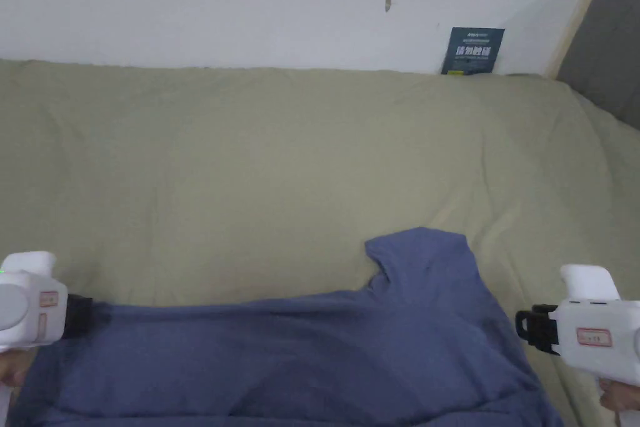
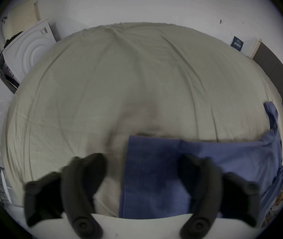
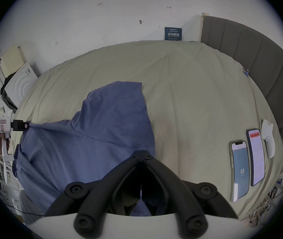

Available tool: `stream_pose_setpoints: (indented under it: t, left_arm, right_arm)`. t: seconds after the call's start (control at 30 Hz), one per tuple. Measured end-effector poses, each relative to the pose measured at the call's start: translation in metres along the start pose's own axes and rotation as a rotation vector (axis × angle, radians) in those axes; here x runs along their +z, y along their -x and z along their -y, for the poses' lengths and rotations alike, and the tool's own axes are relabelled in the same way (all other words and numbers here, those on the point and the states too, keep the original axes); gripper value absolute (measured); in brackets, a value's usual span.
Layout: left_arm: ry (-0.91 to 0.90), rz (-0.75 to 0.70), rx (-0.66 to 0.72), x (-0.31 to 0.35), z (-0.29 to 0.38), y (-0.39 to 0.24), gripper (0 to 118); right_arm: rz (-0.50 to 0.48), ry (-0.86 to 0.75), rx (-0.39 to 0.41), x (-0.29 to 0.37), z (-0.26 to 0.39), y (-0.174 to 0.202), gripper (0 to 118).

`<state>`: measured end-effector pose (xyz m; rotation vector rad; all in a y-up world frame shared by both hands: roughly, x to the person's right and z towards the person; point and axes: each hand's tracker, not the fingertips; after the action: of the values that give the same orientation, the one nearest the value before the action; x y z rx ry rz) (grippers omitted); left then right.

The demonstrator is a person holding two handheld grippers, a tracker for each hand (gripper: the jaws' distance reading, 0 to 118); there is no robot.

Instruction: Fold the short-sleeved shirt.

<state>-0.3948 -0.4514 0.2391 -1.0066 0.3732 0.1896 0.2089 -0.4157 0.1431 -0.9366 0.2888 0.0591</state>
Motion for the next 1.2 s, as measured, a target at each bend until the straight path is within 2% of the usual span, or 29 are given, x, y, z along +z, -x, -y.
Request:
stream_pose_setpoints:
  t: [0.03, 0.07, 0.1, 0.13, 0.17, 0.2, 0.27, 0.33, 0.4, 0.43, 0.47, 0.53, 0.67, 0.7, 0.73, 0.77, 0.8, 0.97, 1.2]
  left_arm:
    - [0.000, 0.022, 0.007, 0.000, -0.001, 0.002, 2]
    - [0.014, 0.049, 0.013, -0.001, -0.002, 0.003, 2]
    - [0.020, 0.030, 0.012, -0.004, -0.002, 0.002, 2]
    - [0.028, 0.031, 0.007, -0.008, -0.002, 0.000, 2]
    - [0.027, 0.027, 0.007, -0.009, -0.003, -0.001, 2]
    - [0.026, 0.026, 0.006, -0.010, -0.005, 0.000, 2]
    - [0.029, 0.023, 0.007, -0.007, -0.002, -0.004, 2]
    - [0.031, 0.023, 0.003, -0.008, -0.003, -0.003, 2]
    - [0.036, 0.032, 0.021, -0.009, -0.003, -0.001, 2]
    - [0.038, 0.036, 0.029, -0.009, -0.003, 0.000, 2]
    - [0.037, 0.037, 0.031, -0.009, -0.003, 0.000, 2]
    - [0.035, 0.034, 0.025, -0.009, -0.001, -0.002, 2]
    - [0.032, 0.026, 0.014, -0.007, 0.000, -0.004, 2]
    - [0.031, 0.029, 0.016, -0.005, 0.000, -0.004, 2]
    - [0.030, 0.032, 0.019, -0.004, 0.001, -0.003, 2]
    - [0.030, 0.041, 0.019, -0.001, 0.001, -0.002, 2]
    - [0.026, 0.042, 0.019, 0.002, 0.002, -0.003, 2]
    - [-0.020, 0.075, 0.057, 0.032, 0.007, 0.005, 2]
    - [-0.107, 0.114, 0.070, 0.093, 0.023, 0.019, 2]
  right_arm:
    - [0.000, 0.000, 0.005, -0.003, -0.002, -0.001, 1]
    - [-0.002, -0.002, 0.011, -0.007, -0.006, -0.002, 2]
    - [0.004, -0.002, 0.014, -0.012, -0.011, -0.002, 14]
    - [0.023, 0.003, 0.013, -0.017, -0.016, -0.002, 62]
    - [0.023, 0.019, 0.008, -0.024, -0.021, -0.005, 104]
    - [-0.005, 0.066, 0.002, -0.034, -0.024, -0.008, 118]
    - [-0.019, 0.064, 0.011, -0.049, -0.032, -0.011, 118]
    - [-0.018, 0.156, 0.024, -0.050, -0.028, 0.005, 118]
    - [-0.004, 0.167, 0.037, -0.061, -0.025, 0.009, 118]
    - [0.002, 0.187, 0.047, -0.071, -0.033, -0.003, 115]
    - [0.007, 0.202, 0.049, -0.076, -0.034, -0.005, 109]
    - [-0.003, 0.211, 0.033, -0.082, -0.034, -0.009, 90]
    - [0.006, 0.203, 0.043, -0.073, -0.035, -0.011, 77]
    - [0.015, 0.176, 0.057, -0.068, -0.036, -0.015, 65]
    - [-0.005, 0.160, 0.060, -0.063, -0.036, -0.017, 25]
    - [-0.088, 0.146, 0.015, -0.058, -0.035, -0.020, 2]
    - [-0.063, 0.134, -0.007, -0.051, -0.035, -0.024, 2]
    - [-0.053, 0.053, 0.030, -0.015, -0.032, -0.011, 2]
    - [-0.100, -0.043, 0.016, 0.051, -0.016, -0.006, 2]
